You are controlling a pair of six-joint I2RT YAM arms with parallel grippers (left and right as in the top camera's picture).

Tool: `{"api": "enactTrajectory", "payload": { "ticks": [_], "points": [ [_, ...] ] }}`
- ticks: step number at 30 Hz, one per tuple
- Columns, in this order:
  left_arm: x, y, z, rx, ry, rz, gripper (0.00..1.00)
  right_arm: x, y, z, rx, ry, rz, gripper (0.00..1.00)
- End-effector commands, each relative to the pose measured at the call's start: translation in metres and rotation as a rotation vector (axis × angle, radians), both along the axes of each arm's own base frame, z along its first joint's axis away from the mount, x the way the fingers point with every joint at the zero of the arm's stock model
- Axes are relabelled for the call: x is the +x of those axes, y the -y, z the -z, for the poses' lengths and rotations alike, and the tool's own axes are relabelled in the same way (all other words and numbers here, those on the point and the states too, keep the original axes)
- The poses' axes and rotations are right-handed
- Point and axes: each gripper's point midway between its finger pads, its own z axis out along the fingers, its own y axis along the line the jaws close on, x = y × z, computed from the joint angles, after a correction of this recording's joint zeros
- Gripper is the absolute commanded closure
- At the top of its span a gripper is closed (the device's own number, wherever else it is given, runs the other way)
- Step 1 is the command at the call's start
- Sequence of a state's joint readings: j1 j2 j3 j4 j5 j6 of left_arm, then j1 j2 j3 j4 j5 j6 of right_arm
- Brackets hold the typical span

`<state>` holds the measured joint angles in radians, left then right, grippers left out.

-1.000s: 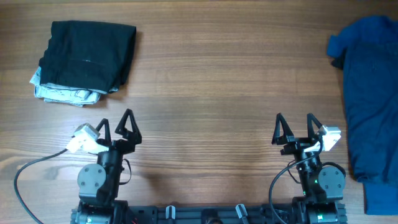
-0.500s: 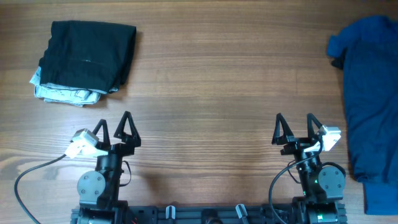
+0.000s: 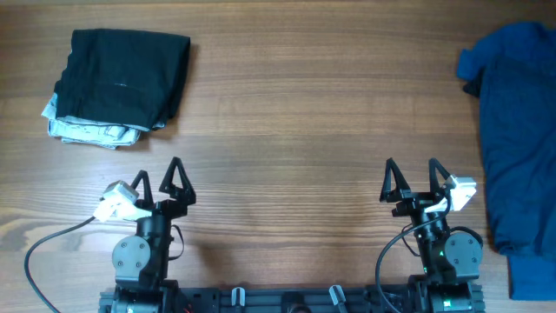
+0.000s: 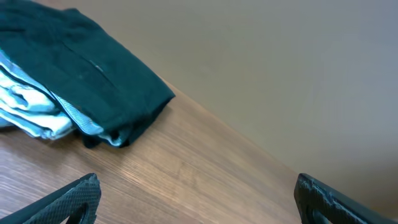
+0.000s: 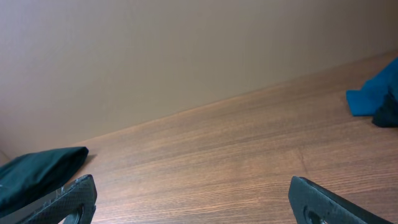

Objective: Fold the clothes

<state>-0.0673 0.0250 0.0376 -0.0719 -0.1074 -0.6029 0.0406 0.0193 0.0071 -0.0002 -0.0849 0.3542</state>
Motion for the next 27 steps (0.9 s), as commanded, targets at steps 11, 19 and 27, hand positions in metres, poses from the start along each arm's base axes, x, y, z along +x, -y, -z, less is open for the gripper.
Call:
{"api": "enactTrajectory", "payload": {
  "ticks": [11, 19, 27],
  "points": [
    [-0.001, -0.023, 0.006, 0.029, 0.005, -0.098, 0.00, 0.000, 0.000, -0.001, -0.004, 0.008, 0.004, 0.00],
    [0.000, -0.010, 0.008, 0.337, -0.016, -0.002, 0.00, 0.000, 0.000, -0.001, -0.004, 0.008, 0.004, 0.00],
    [0.001, -0.006, 0.010, 0.481, -0.025, 0.032, 0.00, 0.000, 0.000, -0.001, -0.004, 0.008, 0.004, 0.00]
  ]
}}
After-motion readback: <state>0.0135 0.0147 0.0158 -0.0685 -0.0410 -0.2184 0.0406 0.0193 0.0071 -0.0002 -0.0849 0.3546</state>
